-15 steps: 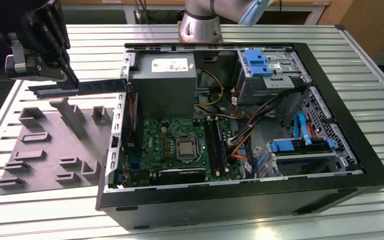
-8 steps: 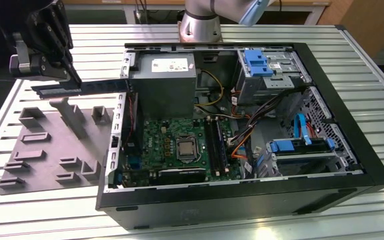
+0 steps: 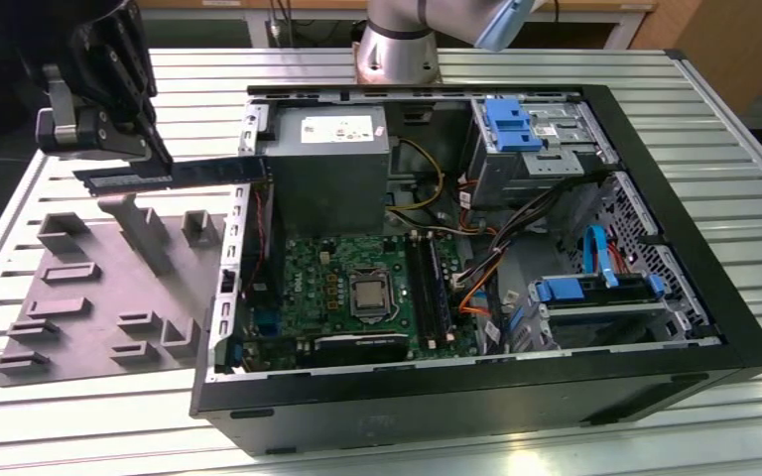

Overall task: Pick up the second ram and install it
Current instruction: 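Pick up the second ram and move it above second insertion slot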

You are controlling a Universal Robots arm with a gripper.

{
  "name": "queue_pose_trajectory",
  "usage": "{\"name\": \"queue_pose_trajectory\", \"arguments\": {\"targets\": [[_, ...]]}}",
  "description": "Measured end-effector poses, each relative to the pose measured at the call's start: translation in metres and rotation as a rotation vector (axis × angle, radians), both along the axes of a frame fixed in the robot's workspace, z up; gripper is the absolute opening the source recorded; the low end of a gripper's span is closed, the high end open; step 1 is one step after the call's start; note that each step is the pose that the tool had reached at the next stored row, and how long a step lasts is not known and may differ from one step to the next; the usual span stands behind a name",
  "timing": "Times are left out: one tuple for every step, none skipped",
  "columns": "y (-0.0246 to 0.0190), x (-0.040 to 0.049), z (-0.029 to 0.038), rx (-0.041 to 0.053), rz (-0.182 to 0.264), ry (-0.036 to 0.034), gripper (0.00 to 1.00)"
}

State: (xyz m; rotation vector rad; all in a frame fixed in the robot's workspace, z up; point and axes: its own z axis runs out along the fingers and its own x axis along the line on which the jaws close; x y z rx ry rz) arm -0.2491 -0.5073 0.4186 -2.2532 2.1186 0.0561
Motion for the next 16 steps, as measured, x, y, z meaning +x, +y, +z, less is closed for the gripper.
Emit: {"name": "queue_pose_trajectory", "arguments": {"targets": [[0.0000,0.0008,0.0000,0.0000,0.000,0.0000,0.12],[0.0000,0.0017,0.0000,0.0001,0.000,0.0000,0.12],[0.0000,0.0027,0.0000,0.0000,0.000,-0.0001,0.12],[0.0000,0.0036,-0.0001,0.0001,0.000,-0.0001,0.12],[0.0000,0.0045,0.0000,0.0001,0.000,0.0000,0.12],[0.0000,0.0054,0.0000,0.0001,0.000,-0.0001,0.12],[0.0000,0.0063,0.0000,0.0001,0.000,0.0000,0.12],[0.0000,0.0070,0.0000,0.0000,0.000,0.0000,0.12],[0.0000,0.0078,0.0000,0.0001,0.000,-0.0001,0.12],[0.0000,0.0086,0.0000,0.0000,0.000,0.0000,0.12],[0.0000,0.0094,0.0000,0.0001,0.000,-0.0001,0.12],[0.0000,0.0103,0.0000,0.0001,0.000,0.0000,0.12],[0.0000,0.0112,0.0000,0.0001,0.000,-0.0001,0.12],[0.0000,0.0122,-0.0001,0.0001,0.000,-0.0001,0.12],[0.0000,0.0132,0.0000,0.0000,0.000,0.0000,0.12],[0.0000,0.0141,-0.0001,0.0001,0.000,-0.0001,0.12]]}}
